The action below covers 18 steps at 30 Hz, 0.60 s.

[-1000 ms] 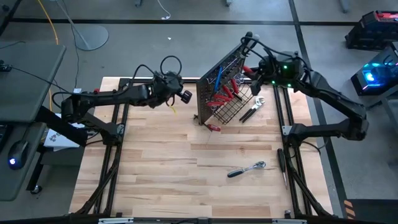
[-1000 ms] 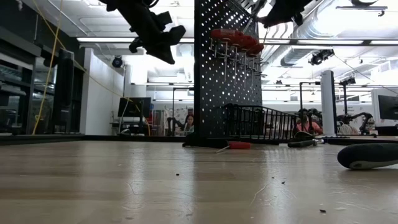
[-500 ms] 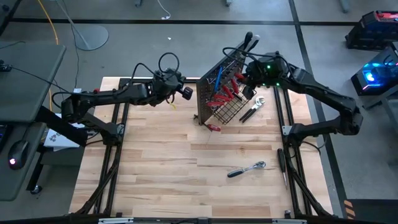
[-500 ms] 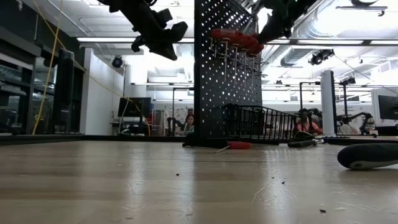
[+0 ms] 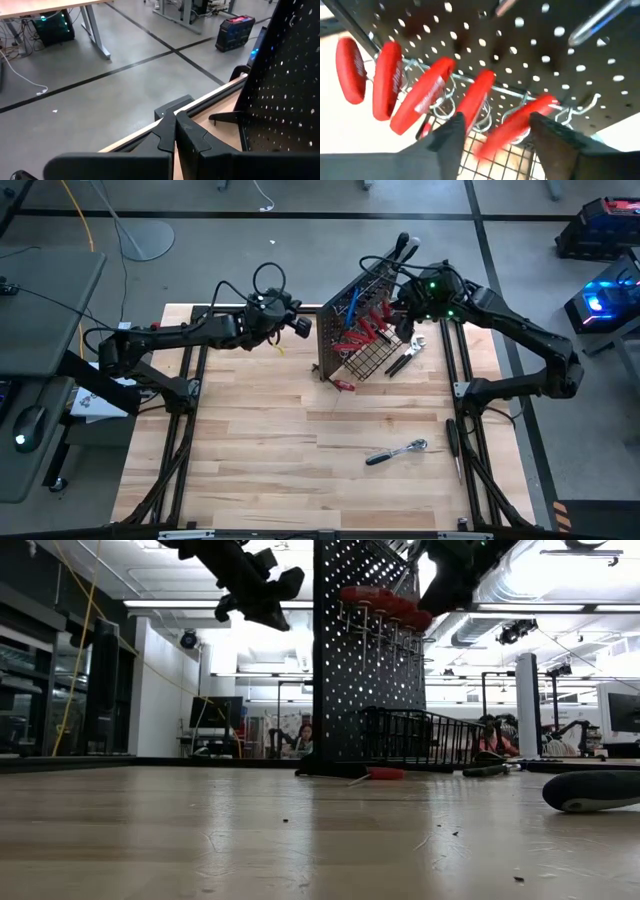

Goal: Hang tools onto peg board
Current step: Hang the red allen wrench on the peg board

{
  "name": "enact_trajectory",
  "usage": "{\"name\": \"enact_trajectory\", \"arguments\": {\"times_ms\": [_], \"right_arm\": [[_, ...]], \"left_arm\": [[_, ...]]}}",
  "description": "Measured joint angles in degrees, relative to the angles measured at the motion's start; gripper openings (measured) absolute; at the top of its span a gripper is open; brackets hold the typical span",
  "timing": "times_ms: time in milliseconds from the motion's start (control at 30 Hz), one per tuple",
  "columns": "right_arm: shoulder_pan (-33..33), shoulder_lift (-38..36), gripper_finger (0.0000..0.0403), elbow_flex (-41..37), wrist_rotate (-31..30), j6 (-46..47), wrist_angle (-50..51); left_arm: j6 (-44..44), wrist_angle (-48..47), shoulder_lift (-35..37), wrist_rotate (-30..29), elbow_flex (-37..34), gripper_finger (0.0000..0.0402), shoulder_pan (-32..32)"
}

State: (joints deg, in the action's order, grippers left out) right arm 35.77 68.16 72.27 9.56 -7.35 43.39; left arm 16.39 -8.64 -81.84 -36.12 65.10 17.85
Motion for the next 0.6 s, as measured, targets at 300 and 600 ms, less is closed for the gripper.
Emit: {"name": "enact_trajectory", "arguments": {"times_ms": [300, 600], "right_arm": [[0.6, -2.3, 0.0252, 3.8, -1.0, -3.4, 4.5], [0.6, -2.6, 0.0253, 15.3, -3.4, -5.0, 20.6]], "left_arm": [[-2.3, -1.4, 1.1, -2.0, 0.0, 0.0000, 0.6], [5.0, -22.4, 3.5, 3.0, -0.3, 0.0000, -1.8]]}}
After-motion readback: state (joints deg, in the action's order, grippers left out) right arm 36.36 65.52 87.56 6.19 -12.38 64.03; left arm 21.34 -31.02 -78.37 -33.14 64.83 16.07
